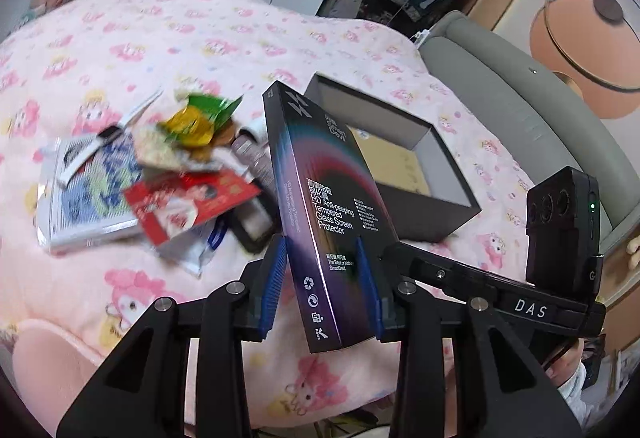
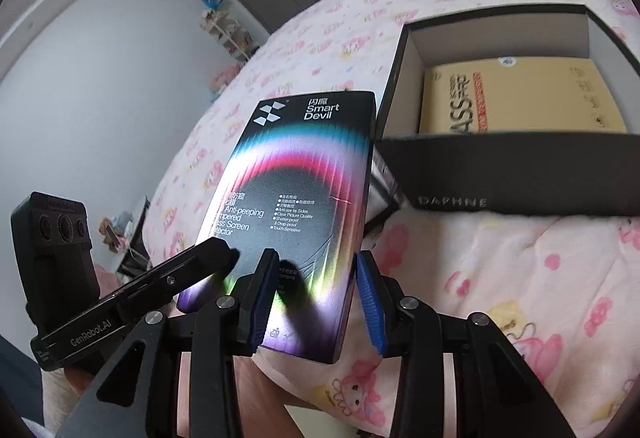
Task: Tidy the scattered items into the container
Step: 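Lift the Smart Devil box and carry it over the black DAPHNE box, then lower the Smart Devil box into the DAPHNE box and open the left gripper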
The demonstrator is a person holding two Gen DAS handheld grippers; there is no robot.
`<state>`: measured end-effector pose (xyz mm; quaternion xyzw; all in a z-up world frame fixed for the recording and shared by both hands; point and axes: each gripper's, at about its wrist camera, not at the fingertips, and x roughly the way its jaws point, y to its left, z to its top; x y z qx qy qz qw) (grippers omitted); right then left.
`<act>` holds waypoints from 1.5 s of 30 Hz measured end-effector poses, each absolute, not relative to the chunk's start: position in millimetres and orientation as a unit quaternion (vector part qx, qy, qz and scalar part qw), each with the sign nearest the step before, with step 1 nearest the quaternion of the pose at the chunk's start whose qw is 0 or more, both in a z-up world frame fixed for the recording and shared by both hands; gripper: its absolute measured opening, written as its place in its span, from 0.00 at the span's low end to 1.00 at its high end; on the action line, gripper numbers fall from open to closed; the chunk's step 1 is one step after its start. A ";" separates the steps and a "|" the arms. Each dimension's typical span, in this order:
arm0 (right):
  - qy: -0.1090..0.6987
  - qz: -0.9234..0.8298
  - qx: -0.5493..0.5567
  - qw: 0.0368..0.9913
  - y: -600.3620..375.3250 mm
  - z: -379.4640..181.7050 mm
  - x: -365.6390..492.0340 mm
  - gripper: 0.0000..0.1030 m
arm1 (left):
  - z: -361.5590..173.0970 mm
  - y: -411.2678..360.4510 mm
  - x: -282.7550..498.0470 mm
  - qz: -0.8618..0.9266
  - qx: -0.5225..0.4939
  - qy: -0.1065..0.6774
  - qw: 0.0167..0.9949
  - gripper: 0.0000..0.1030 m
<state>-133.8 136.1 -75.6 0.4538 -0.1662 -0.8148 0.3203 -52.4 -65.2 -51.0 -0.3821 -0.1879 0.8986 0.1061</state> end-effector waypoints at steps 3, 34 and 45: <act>-0.183 -0.819 0.439 0.322 155.4 -67.8 -140.9 0.34 | -49.9 -48.2 -74.1 0.899 -0.386 -0.176 0.112 0.35; -0.168 -0.855 0.437 0.223 283.0 -104.4 -283.9 0.34 | -116.6 81.9 -277.0 0.833 -0.511 -0.159 0.138 0.41; -0.127 -0.871 0.429 0.203 284.7 -107.3 -283.6 0.33 | -153.0 110.0 -286.0 0.792 -0.577 -0.136 0.144 0.29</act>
